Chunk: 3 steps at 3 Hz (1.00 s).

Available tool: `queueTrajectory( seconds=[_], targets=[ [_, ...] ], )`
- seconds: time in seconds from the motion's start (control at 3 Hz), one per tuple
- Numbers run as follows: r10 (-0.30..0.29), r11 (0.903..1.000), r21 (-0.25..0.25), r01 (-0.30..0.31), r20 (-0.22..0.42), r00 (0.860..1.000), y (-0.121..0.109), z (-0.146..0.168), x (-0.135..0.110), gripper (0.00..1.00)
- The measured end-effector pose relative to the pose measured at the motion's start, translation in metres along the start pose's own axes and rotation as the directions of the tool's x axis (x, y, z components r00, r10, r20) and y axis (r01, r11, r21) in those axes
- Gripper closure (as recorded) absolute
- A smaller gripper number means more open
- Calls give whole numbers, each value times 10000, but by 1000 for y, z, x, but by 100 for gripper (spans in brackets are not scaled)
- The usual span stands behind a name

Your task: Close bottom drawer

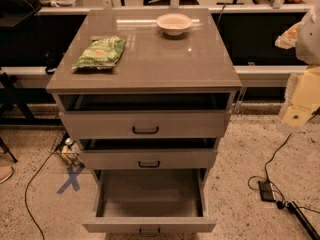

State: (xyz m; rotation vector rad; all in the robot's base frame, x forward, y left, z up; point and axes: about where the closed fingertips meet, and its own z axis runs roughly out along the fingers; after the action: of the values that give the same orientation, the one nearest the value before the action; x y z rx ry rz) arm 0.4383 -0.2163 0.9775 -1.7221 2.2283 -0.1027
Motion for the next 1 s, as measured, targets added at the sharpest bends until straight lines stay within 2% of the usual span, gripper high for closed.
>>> queueTrajectory(
  seconds=[0.33,0.67,1.0],
  targets=[
    [4,10000,-3,-4,0,10000,0,0,0,0],
    [551,9978,-382,-550,0,9985,5,10,6,0],
    [2091,9684,-1469,-2014,387,9771,30,58,14,0]
  ],
)
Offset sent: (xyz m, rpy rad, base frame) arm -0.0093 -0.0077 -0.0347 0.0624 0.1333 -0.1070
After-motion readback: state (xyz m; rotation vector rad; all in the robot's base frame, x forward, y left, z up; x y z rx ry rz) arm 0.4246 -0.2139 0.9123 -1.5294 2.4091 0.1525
